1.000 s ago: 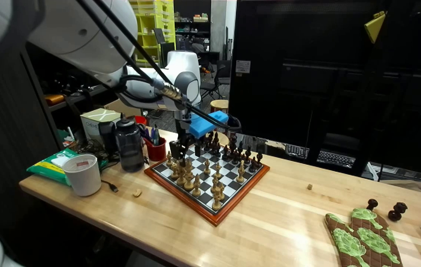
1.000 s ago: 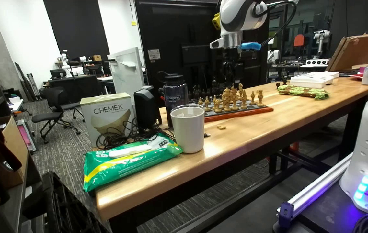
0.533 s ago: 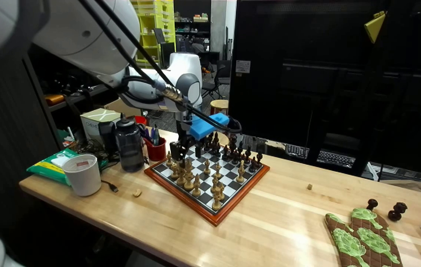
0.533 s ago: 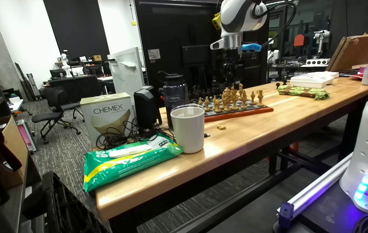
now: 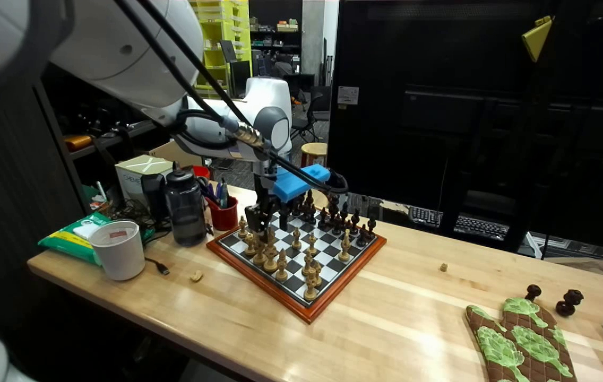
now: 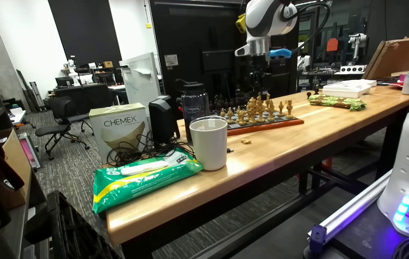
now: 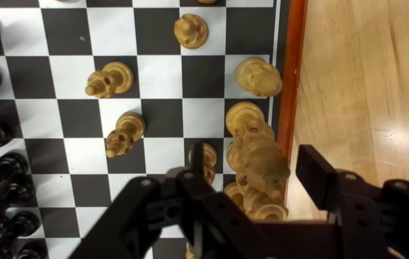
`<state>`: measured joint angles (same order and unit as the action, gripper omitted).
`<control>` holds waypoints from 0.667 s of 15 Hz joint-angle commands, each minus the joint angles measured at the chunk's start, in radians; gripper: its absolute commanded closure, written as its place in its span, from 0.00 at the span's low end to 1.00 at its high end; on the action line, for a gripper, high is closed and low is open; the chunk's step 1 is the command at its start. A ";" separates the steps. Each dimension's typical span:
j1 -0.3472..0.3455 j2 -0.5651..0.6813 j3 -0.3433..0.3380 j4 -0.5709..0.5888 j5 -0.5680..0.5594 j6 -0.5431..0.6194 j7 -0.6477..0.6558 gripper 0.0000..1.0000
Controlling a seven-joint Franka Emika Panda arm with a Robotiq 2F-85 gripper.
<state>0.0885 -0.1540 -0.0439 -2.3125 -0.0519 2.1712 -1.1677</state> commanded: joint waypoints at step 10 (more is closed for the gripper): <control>-0.015 0.009 0.007 0.030 0.016 -0.045 -0.026 0.93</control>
<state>0.0851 -0.1452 -0.0440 -2.3006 -0.0516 2.1495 -1.1677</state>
